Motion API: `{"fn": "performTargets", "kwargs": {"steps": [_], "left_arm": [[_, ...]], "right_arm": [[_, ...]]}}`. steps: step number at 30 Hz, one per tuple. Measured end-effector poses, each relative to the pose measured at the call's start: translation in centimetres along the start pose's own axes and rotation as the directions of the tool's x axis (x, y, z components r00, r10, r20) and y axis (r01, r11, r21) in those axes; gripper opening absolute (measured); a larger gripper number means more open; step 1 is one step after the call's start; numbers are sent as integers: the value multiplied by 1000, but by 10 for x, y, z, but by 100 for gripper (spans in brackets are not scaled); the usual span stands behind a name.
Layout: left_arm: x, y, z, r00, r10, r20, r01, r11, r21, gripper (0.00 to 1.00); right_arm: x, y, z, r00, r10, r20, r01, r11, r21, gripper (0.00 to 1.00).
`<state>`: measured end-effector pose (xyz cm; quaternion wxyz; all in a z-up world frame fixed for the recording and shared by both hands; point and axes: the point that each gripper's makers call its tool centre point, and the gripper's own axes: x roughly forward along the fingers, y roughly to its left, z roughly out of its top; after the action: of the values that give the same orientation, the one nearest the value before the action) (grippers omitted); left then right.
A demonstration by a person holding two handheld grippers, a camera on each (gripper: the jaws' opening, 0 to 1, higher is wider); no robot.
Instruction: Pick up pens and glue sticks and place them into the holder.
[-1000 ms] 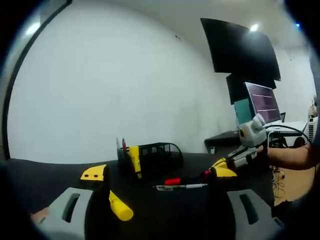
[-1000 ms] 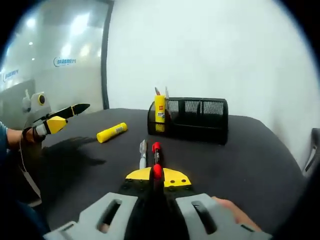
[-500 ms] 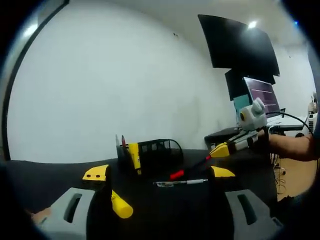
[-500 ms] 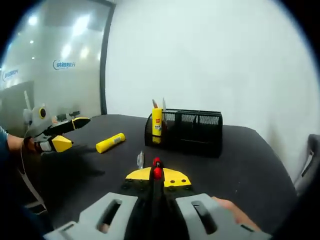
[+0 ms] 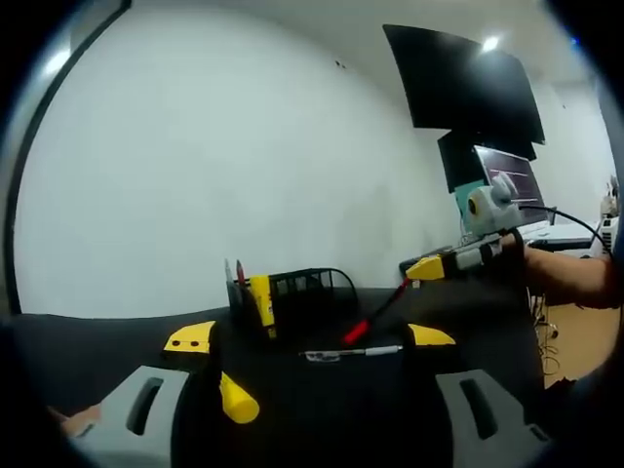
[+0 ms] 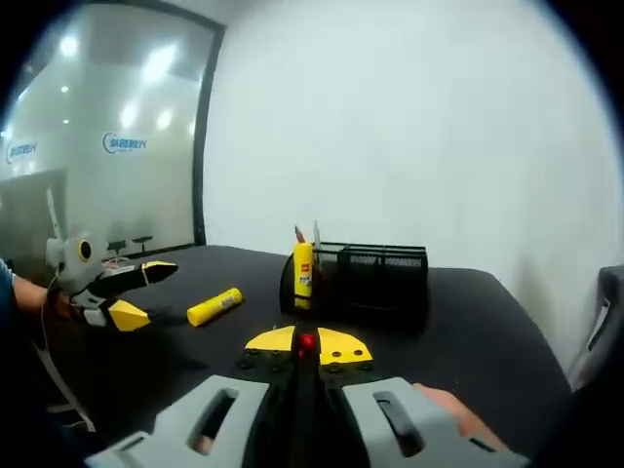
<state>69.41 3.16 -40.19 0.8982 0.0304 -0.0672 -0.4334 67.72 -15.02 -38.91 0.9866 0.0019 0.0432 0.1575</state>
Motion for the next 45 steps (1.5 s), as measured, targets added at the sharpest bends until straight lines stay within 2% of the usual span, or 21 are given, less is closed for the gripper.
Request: {"fn": "performTargets", "kwargs": {"steps": [12, 18, 26, 32, 40, 45], "left_arm": [[3, -3, -2, 1000, 1, 3, -1, 1000, -32, 75], [9, -7, -4, 1000, -8, 1, 8, 995, -100, 75], [17, -14, -11, 1000, -15, -8, 13, 988, -151, 74], [19, -16, -10, 1000, -10, 16, 13, 978, -206, 74], [15, -18, -21, 1000, -15, 12, 18, 972, -233, 74], [13, -22, -20, 999, -36, 13, 38, 974, -224, 75]], "right_arm": [[3, -2, 27, 999, -19, 42, 20, 1000, -19, 4], [7, -3, 40, 998, -30, 54, 32, 999, -40, 4], [11, -7, 58, 997, -47, 68, 51, 997, -55, 4], [15, -9, 68, 995, -53, 82, 57, 997, -49, 4], [25, -11, 83, 994, -64, 93, 70, 996, -61, 4], [36, -13, 99, 993, -65, 103, 73, 994, -81, 4]]}}
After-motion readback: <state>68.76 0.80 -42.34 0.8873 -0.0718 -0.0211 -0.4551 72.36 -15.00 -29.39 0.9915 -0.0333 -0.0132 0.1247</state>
